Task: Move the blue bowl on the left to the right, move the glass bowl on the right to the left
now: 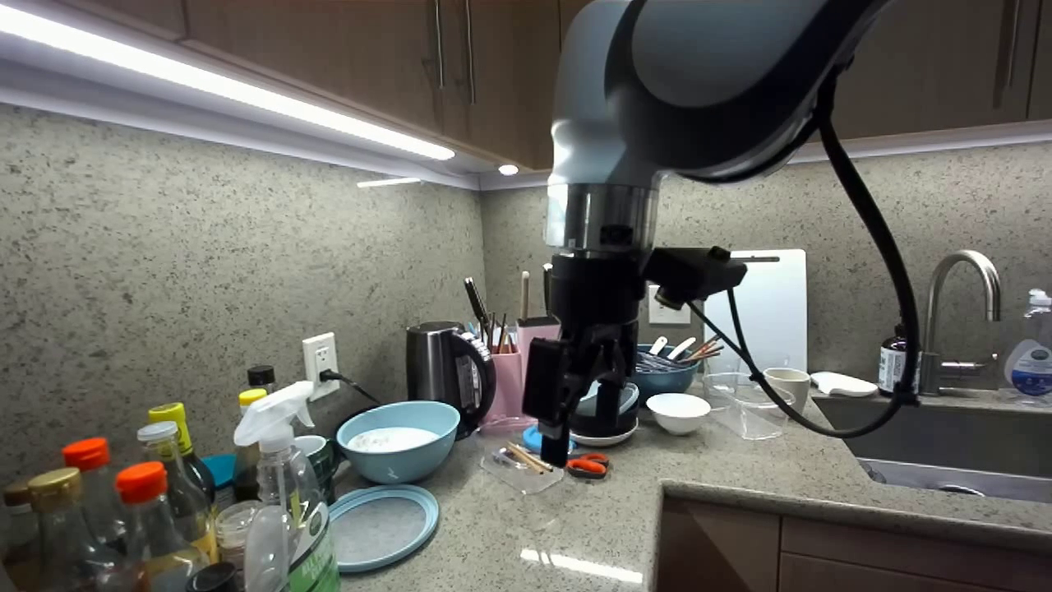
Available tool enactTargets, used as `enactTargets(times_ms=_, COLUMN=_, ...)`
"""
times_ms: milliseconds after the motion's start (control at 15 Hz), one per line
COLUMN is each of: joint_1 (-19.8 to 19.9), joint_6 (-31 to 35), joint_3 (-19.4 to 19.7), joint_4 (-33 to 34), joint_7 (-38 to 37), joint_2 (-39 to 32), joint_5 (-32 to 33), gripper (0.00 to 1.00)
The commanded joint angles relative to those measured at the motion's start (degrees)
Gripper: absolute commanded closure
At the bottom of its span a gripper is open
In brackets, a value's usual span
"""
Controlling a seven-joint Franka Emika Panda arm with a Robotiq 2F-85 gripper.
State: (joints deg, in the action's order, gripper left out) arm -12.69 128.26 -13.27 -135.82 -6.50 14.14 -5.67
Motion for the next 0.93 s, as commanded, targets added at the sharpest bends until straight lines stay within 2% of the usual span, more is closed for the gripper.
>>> enactTargets(times_ms=0, joint_1=0.4, joint_6=5.7, joint_3=-2.7, joint_4=1.0, joint_7=-6.3, joint_2=-6.7, joint_5=4.8, gripper=0.0)
enactTargets(times_ms=267, joint_1=-0.1, joint_6=8.7, joint_3=-3.3, joint_4=1.4, joint_7=-10.4, joint_2=-12.5, joint_5=11.7, gripper=0.0)
enactTargets(times_ms=333, joint_1=0.1, joint_6=6.6, joint_3=-2.6, joint_4=1.7, joint_7=-10.4, joint_2=-12.3, joint_5=13.7, gripper=0.0)
enactTargets(times_ms=400, joint_1=-0.6, joint_6=7.5, joint_3=-2.4, joint_4=0.7, joint_7=-8.6, joint_2=-11.5, joint_5=10.6, gripper=0.0)
enactTargets(times_ms=667, joint_1=-0.5, joint_6=7.3, joint_3=-1.9, joint_4=1.6, joint_7=-8.7, joint_2=-12.7, joint_5=11.9, gripper=0.0)
enactTargets(times_ms=867, joint_1=-1.3, joint_6=10.9, joint_3=-1.9, joint_4=1.6, joint_7=0.6, joint_2=-13.5, joint_5=-1.7, gripper=0.0)
